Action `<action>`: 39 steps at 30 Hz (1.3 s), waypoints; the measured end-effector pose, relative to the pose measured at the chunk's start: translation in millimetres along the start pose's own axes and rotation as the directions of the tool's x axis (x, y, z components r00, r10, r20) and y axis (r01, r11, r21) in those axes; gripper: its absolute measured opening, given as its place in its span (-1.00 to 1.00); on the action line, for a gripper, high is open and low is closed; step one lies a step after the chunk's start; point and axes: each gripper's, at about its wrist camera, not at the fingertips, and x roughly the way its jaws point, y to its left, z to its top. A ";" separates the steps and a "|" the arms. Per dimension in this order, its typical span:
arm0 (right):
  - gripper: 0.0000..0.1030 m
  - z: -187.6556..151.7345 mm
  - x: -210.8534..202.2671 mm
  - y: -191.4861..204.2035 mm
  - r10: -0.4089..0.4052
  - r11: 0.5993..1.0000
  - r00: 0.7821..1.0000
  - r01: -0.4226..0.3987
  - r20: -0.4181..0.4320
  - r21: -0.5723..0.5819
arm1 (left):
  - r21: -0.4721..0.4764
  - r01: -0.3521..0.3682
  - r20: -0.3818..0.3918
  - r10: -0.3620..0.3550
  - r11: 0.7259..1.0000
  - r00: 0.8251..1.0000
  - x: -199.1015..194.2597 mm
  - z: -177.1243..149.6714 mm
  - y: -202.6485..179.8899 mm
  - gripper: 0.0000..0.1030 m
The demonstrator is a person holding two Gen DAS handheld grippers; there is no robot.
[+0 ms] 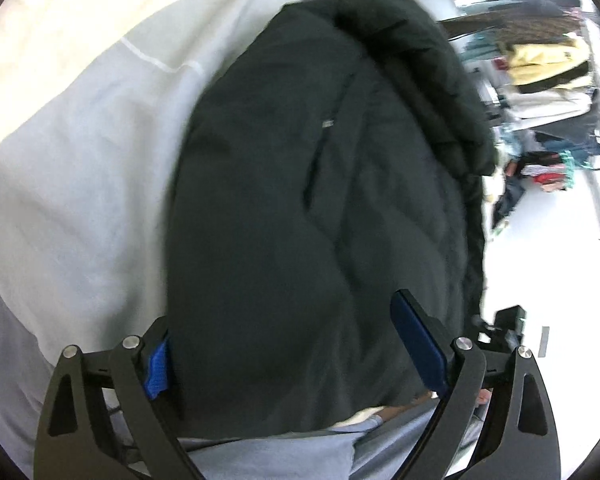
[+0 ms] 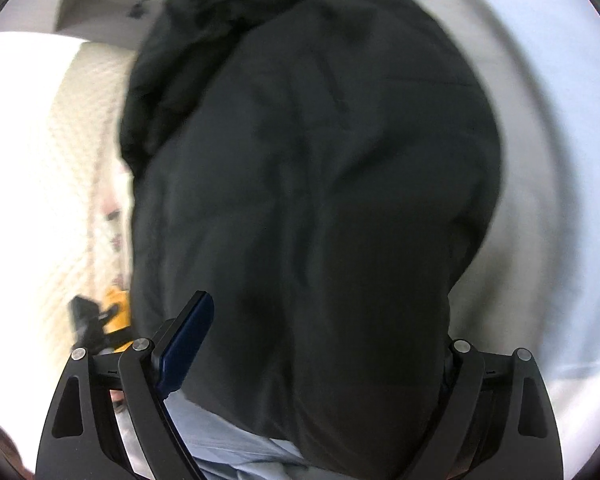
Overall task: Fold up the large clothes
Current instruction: 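Lift the hem with both tools and carry it over toward the collar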
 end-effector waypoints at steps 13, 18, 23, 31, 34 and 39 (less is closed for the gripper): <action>-0.83 -8.9 -16.5 45.4 0.008 0.973 0.989 0.027 0.146 -0.231 | 0.078 0.291 0.081 -0.297 0.953 0.951 -26.5 3.1 -1.9 -0.65; -0.87 -6.7 -57.7 65.7 0.163 0.954 0.943 -0.075 0.290 -0.291 | 0.089 0.368 0.147 -0.378 0.926 0.914 -51.3 0.2 -12.4 -0.84; -0.91 -7.5 -106.1 100.6 0.255 0.923 0.887 -0.105 0.385 -0.370 | 0.103 0.424 0.217 -0.436 0.900 0.873 -87.1 -1.1 -34.1 -0.92; -0.94 -41.4 -177.8 130.6 0.374 0.875 0.811 -0.148 0.450 -0.461 | 0.146 0.463 0.308 -0.485 0.874 0.818 -148.6 -28.9 -63.0 -0.94; -0.94 -64.5 -201.4 127.4 0.412 0.867 0.783 -0.179 0.466 -0.466 | 0.163 0.471 0.339 -0.497 0.867 0.799 -168.4 -47.7 -63.8 -0.94; -0.94 -107.9 -230.1 118.8 0.442 0.865 0.749 -0.211 0.494 -0.455 | 0.188 0.461 0.360 -0.498 0.867 0.789 -192.7 -82.9 -59.7 -0.94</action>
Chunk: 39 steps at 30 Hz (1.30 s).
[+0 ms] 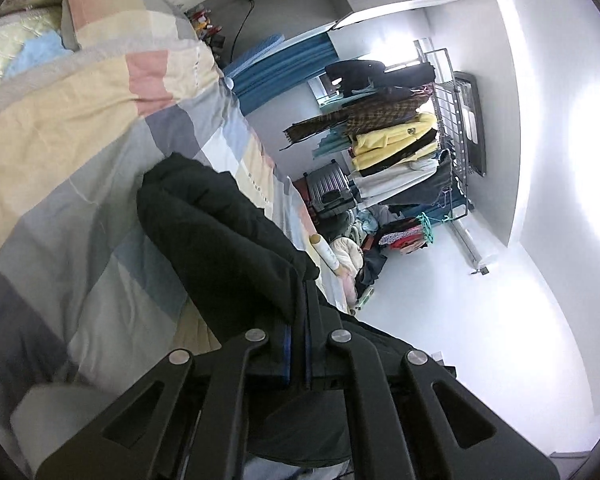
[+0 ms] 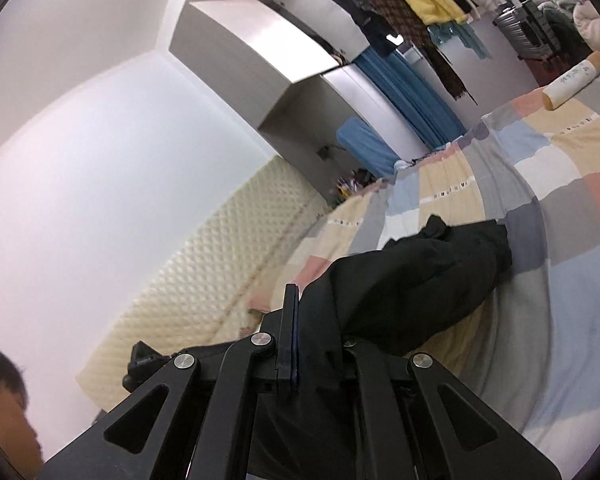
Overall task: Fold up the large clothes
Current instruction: 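Lift the hem with both tools and carry it over toward the collar, then lower the held hem onto the jacket near the collar with both tools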
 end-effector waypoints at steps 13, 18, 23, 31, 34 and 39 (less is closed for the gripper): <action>-0.94 -30.1 -61.4 15.7 -0.024 0.993 0.998 0.017 0.064 0.113 | -0.005 -0.015 -0.037 0.014 1.000 0.999 -32.9 -31.5 -2.1 -0.94; -0.94 -17.9 -54.8 0.0 -0.041 0.990 0.996 0.030 0.077 0.139 | -0.010 0.001 -0.028 -0.002 1.000 1.000 -22.0 -16.5 -0.1 -0.93; -0.94 8.7 -35.6 -12.3 -0.085 0.986 0.992 0.070 0.093 0.152 | 0.029 0.041 -0.025 -0.040 0.999 0.999 -0.8 17.1 -3.1 -0.93; -0.95 55.0 11.9 -34.3 -0.134 0.981 0.986 0.118 0.100 0.153 | 0.004 -0.036 -0.028 0.036 0.999 0.999 50.4 82.2 -2.9 -0.92; -0.95 69.6 33.3 -46.0 -0.185 0.976 0.979 0.172 0.090 0.134 | -0.002 -0.092 -0.017 0.092 0.996 0.996 70.0 100.1 -3.0 -0.92; -0.95 90.5 69.9 -85.2 -0.288 0.939 0.958 0.281 0.005 0.199 | -0.046 -0.213 -0.032 0.211 0.976 0.977 118.3 124.0 6.0 -0.92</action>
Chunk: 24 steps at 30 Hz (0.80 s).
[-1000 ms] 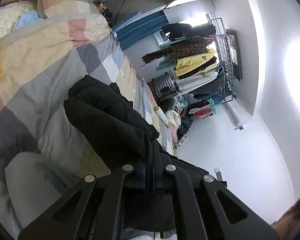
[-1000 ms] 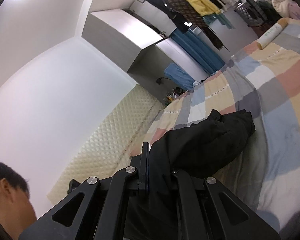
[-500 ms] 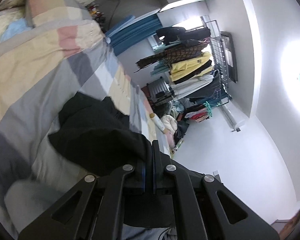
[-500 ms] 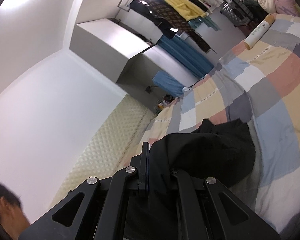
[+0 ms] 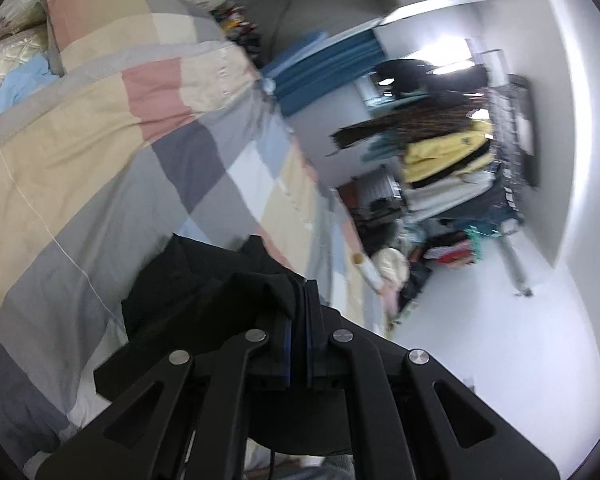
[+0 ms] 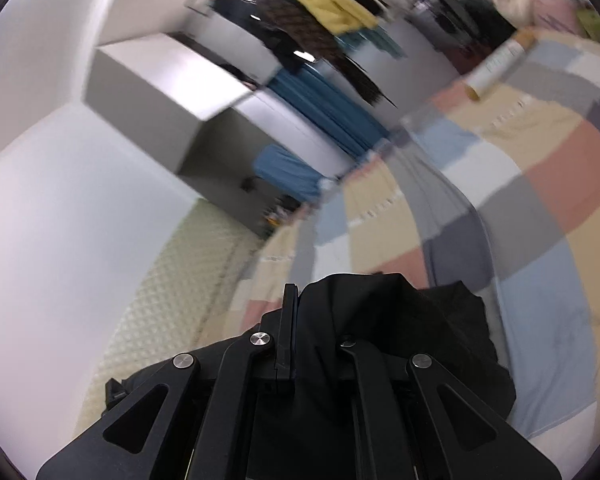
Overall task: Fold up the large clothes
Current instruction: 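Lower the held hem onto the jacket near the collar with both tools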
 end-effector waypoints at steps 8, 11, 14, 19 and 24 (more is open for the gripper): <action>-0.95 18.7 67.1 -33.2 -0.158 0.987 0.986 0.159 -0.055 0.009 | -0.015 -0.225 -0.034 0.225 0.974 0.974 75.0 28.7 5.0 -0.91; -0.96 24.5 89.6 -43.3 -0.198 0.980 0.978 0.198 -0.068 0.001 | 0.000 -0.324 -0.057 0.323 0.946 0.945 104.1 37.9 7.4 -0.91; -0.97 29.8 114.5 -54.5 -0.246 0.969 0.965 0.246 -0.093 -0.016 | 0.034 -0.411 -0.072 0.413 0.911 0.908 129.8 45.1 6.0 -0.91; -0.97 33.2 155.8 -75.2 -0.328 0.945 0.935 0.324 -0.137 -0.051 | 0.162 -0.545 -0.065 0.560 0.823 0.826 173.2 42.9 -1.2 -0.91; -1.00 24.0 193.4 -110.9 -0.360 0.932 0.909 0.362 -0.209 -0.033 | 0.171 -0.578 -0.125 0.599 0.798 0.791 208.4 41.8 26.9 -0.91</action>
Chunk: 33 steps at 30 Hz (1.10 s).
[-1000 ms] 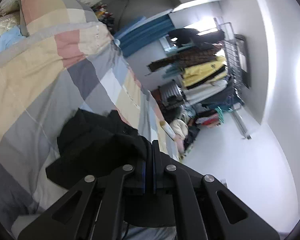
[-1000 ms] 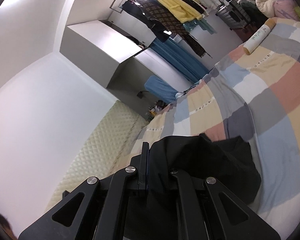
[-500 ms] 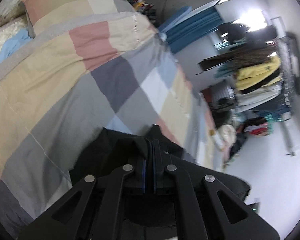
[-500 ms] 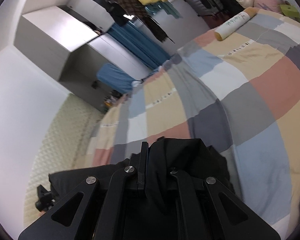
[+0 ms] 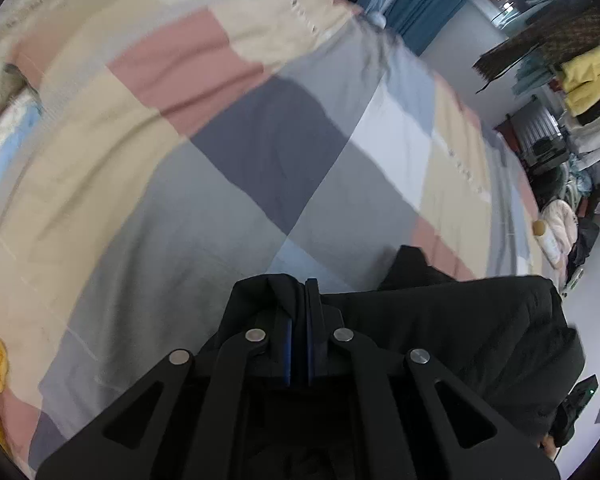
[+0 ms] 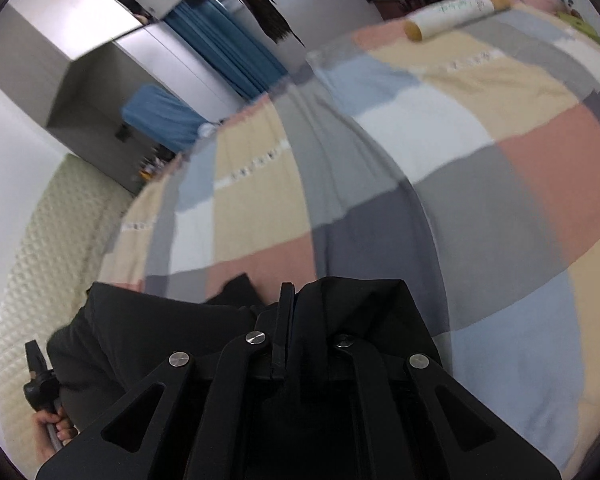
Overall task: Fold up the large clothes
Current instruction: 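Lower the held hem onto the jacket near the collar with both tools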
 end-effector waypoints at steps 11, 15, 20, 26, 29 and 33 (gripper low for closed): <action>-1.00 -10.3 45.4 -19.5 0.031 0.999 0.994 -0.026 -0.105 0.047 | 0.027 -0.057 -0.077 0.059 0.998 0.995 33.0 -7.0 -5.5 -0.91; -0.97 -11.9 32.4 -27.2 0.082 0.991 0.990 -0.069 -0.114 0.115 | 0.006 -0.043 -0.098 0.043 0.999 0.994 27.0 -9.8 -4.0 -0.91; -0.77 -15.3 0.3 -23.1 0.132 0.983 0.983 -0.113 -0.125 0.148 | -0.095 0.006 -0.129 -0.019 0.995 0.991 4.5 -17.8 6.5 -0.71; 0.16 -13.5 -64.5 -7.0 0.169 0.982 0.982 -0.161 -0.082 0.094 | -0.124 0.062 -0.050 -0.068 0.990 0.996 -51.5 -29.0 3.9 0.54; 0.18 -11.6 -102.5 13.7 0.106 0.994 0.994 -0.106 -0.015 -0.011 | -0.046 0.082 0.010 -0.082 0.996 0.997 -80.3 -37.3 -10.8 0.54; 0.43 -20.4 -134.7 58.7 0.053 0.980 0.995 -0.035 0.085 -0.197 | 0.179 0.041 0.167 -0.072 0.983 0.983 -117.1 -55.0 -52.0 0.54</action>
